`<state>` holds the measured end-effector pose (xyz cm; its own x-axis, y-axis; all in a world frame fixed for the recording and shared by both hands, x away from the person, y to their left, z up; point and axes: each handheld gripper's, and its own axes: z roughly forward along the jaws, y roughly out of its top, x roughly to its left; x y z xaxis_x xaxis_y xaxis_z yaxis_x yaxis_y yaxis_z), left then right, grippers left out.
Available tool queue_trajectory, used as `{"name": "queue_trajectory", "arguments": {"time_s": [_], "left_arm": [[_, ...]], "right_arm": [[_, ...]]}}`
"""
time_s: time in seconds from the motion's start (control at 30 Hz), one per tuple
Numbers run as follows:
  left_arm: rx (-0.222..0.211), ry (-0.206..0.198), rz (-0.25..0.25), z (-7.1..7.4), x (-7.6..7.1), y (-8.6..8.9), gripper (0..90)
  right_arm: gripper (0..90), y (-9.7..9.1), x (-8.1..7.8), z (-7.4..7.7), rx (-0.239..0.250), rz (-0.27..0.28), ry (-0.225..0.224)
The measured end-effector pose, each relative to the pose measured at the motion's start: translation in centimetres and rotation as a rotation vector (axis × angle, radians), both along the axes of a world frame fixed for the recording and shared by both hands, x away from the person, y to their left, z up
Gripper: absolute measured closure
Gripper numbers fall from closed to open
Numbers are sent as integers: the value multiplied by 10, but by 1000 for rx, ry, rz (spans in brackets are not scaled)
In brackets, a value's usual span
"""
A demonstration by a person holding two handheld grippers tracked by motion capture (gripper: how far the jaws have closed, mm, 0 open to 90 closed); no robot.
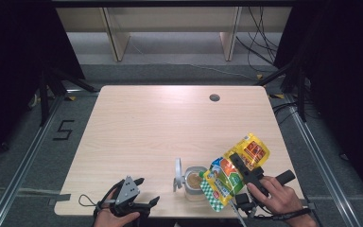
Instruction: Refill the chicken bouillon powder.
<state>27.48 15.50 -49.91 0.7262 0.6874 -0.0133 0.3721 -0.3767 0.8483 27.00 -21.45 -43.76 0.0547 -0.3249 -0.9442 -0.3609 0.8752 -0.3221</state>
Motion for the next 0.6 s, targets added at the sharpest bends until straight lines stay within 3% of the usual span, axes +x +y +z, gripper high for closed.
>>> {"name": "queue_trajectory", "arguments": {"time_s": [0.3, 0.6], "left_arm": [[22, -14, -10, 1, 1, 1, 181], [14, -11, -11, 1, 1, 1, 181]], "right_arm": [[555, 0, 0, 0, 2, -4, -3], [561, -1, 0, 0, 6, 0, -3]]}}
